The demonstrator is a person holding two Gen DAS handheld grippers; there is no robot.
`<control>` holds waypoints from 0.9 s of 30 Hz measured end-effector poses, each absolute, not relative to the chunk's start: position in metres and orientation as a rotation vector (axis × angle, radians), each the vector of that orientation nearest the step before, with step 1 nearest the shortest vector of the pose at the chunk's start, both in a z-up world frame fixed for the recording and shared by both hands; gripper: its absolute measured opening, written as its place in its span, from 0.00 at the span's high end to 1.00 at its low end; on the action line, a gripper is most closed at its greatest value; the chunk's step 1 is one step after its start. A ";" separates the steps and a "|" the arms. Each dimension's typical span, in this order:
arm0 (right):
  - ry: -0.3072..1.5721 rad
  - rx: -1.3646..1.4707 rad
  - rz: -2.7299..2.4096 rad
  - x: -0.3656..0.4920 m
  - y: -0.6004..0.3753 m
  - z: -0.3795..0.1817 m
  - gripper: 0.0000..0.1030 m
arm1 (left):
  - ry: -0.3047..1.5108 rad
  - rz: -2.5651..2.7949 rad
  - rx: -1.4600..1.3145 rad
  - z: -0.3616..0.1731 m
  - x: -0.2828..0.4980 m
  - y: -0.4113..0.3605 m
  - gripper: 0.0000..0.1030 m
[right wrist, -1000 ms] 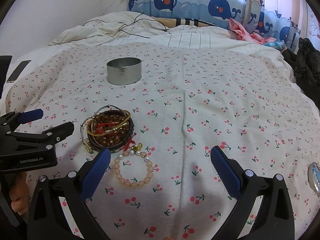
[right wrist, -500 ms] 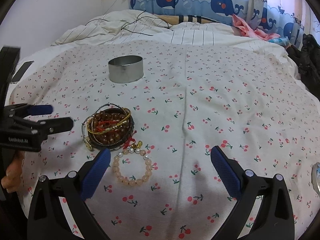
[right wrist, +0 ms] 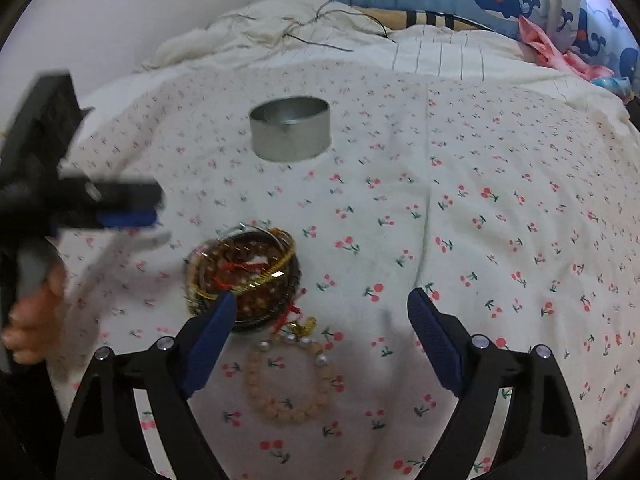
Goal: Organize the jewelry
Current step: 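Lower the left tool onto the bracelet pile and close on the silver bangle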
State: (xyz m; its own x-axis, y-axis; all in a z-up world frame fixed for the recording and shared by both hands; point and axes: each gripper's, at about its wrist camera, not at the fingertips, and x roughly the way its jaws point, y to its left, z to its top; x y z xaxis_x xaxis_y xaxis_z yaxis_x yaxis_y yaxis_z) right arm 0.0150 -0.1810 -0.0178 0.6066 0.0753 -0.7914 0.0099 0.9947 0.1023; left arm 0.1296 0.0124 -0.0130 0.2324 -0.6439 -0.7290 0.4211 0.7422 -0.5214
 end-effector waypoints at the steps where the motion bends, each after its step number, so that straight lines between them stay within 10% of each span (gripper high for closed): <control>1: 0.923 0.102 0.039 0.015 -0.182 -0.019 0.18 | 1.077 -0.746 -0.184 -0.008 0.126 0.006 0.06; 11: 0.921 0.171 -0.018 0.006 -0.205 -0.021 0.17 | 0.900 -0.805 0.160 0.002 0.083 -0.055 0.07; 21: 0.904 0.206 -0.055 0.000 -0.217 -0.015 0.13 | 0.896 -0.882 0.243 -0.002 0.073 -0.068 0.40; 27: 0.892 0.211 -0.048 -0.001 -0.218 -0.013 0.11 | 0.962 -0.849 0.209 -0.018 0.085 -0.068 0.42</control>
State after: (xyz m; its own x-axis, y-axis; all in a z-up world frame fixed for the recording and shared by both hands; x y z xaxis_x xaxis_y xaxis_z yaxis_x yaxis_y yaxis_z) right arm -0.0007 -0.2176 -0.0127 0.6279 0.0458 -0.7770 0.1296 0.9782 0.1624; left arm 0.0848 -0.0675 -0.0183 0.2867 -0.5424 -0.7897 0.7164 0.6687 -0.1992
